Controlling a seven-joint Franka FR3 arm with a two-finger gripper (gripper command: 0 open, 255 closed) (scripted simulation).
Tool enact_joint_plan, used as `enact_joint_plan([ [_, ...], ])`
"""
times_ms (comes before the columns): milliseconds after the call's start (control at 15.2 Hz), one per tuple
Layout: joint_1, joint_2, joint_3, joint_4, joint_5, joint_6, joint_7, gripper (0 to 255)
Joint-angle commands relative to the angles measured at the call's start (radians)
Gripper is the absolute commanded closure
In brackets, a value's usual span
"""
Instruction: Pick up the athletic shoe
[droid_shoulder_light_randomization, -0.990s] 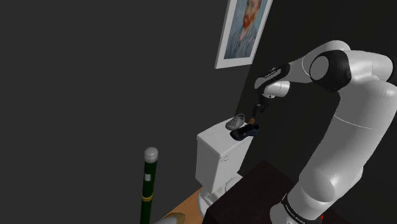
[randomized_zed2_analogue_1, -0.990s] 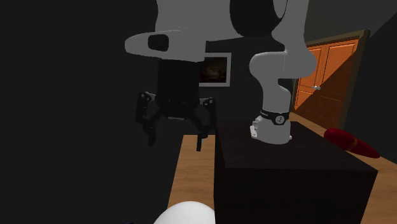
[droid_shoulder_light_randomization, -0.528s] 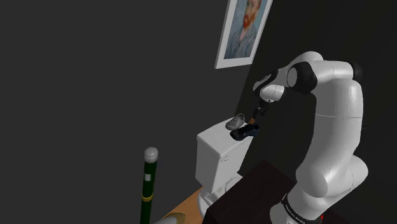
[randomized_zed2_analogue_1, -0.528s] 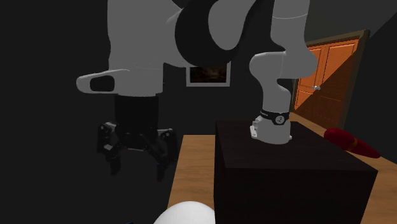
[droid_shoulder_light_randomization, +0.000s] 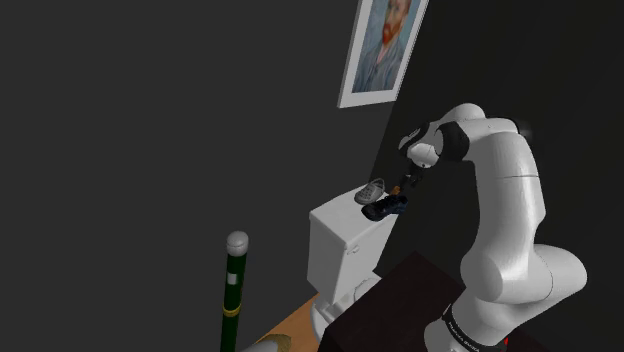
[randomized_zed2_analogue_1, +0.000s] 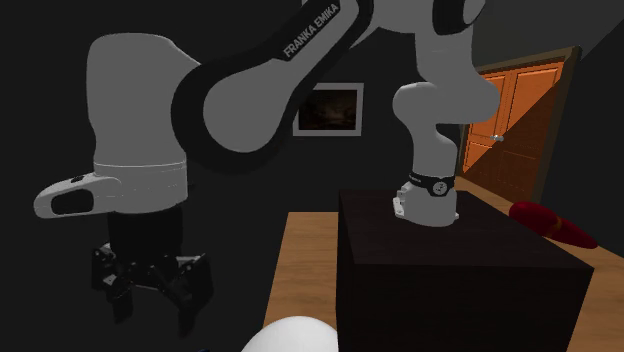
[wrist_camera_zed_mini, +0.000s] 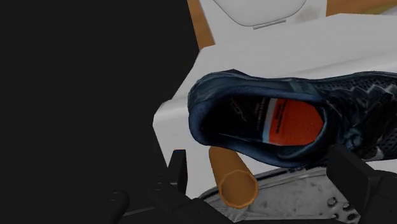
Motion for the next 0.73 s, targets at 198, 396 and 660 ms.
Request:
enact_joint_plan([
  [198,-0.084,0.171,0.030,0.201,0.031,-0.034,0.002,0],
  [396,-0.090,0.201,0.039,0.212,0.038,-0.015,-0.002,0],
  [660,-0.098,0.237,0.049,0.228,0.046,0.007,-0.006,0],
])
